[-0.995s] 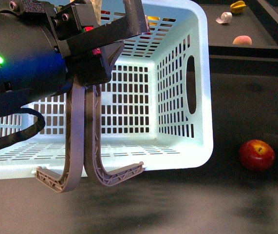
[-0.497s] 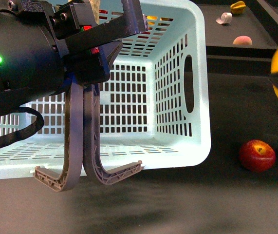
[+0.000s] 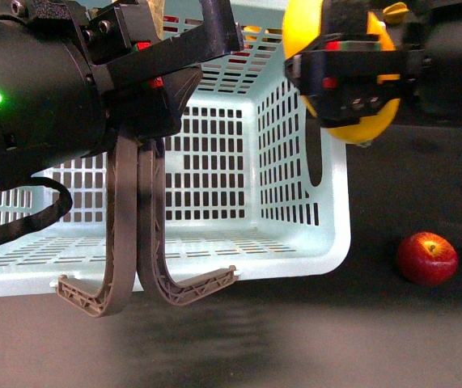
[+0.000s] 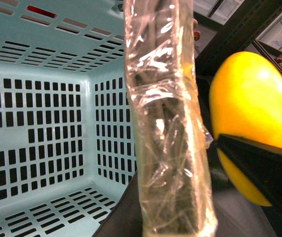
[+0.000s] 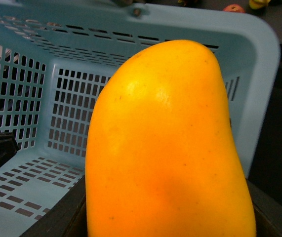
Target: Pick mango with right arm and hold basket with left
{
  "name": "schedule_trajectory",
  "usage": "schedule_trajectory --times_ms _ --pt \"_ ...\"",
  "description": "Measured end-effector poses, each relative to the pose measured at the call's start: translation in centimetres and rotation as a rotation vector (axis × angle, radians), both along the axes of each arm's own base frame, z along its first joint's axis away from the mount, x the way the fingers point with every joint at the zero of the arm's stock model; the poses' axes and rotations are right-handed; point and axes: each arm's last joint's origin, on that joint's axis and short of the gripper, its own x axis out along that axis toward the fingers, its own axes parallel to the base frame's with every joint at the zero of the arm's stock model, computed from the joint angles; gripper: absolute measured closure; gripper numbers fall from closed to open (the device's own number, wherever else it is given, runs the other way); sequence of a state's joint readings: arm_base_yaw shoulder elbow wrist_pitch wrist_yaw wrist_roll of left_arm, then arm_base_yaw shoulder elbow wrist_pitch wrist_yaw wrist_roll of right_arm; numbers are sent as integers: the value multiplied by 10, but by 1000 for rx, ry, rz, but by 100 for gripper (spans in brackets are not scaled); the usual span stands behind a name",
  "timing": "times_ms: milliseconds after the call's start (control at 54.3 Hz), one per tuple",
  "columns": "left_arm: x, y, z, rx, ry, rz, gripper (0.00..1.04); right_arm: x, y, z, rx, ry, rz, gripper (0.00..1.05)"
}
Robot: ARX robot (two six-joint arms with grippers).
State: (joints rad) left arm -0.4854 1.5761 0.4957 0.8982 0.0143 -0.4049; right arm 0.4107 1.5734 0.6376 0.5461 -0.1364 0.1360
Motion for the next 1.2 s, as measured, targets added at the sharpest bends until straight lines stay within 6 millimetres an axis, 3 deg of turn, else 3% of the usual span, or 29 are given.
schedule_trajectory --times_ms 129,516,811,976,1198 --pt "0 0 0 0 0 -1 96 11 17 -10 -16 28 18 45" --pt "0 0 0 0 0 0 96 33 32 -37 -28 76 -21 45" --pt "0 0 0 0 0 -1 96 39 34 -33 15 32 -85 6" --pt "0 -1 -1 -1 8 -5 96 30 19 -15 47 -21 -161 8" --pt "0 0 -1 3 5 7 96 -9 -31 5 73 -55 -305 8"
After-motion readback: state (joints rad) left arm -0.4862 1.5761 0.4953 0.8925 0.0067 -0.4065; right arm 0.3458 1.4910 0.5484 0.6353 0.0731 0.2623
